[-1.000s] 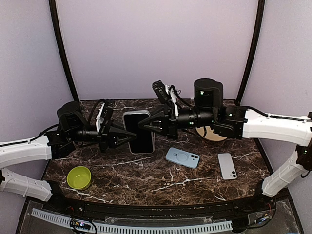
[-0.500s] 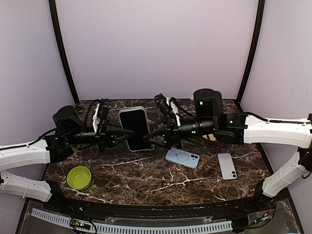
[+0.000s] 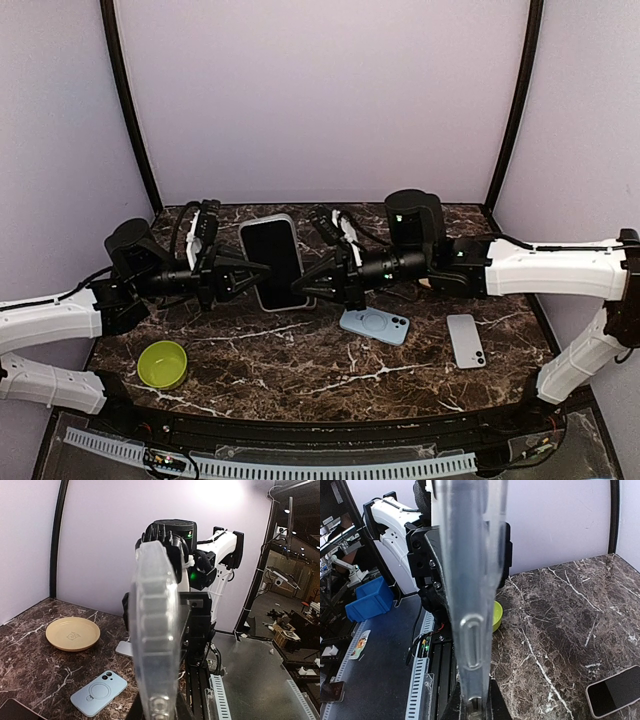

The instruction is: Put the phone into the phone case

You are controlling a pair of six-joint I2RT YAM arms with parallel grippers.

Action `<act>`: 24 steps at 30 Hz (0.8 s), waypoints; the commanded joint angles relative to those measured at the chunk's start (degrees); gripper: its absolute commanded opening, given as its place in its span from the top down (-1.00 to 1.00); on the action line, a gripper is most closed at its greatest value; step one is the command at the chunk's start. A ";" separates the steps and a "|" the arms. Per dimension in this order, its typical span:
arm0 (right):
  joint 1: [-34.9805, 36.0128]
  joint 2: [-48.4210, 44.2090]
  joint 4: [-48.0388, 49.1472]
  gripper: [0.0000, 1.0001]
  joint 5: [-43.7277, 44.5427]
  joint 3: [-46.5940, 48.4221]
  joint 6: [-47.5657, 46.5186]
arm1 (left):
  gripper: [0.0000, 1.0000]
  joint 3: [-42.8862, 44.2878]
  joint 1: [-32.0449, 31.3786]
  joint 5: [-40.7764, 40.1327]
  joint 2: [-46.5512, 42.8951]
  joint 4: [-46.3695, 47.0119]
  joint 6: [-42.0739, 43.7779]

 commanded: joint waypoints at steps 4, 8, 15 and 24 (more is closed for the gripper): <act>-0.06 -0.84 2.42 0.75 -0.28 -0.39 2.79 | 1.00 0.41 0.41 -1.65 -2.34 7.07 2.37; -0.05 -0.63 2.45 0.40 -0.92 -1.22 3.31 | 1.00 0.50 0.75 -1.35 -2.52 7.47 2.07; -0.14 0.12 2.44 1.00 -1.23 -0.29 3.50 | 1.00 0.41 0.95 -0.81 -2.30 8.32 1.34; -1.10 -2.91 -3.68 0.05 0.39 4.28 -1.28 | 1.00 0.89 0.95 0.12 -1.62 6.14 2.96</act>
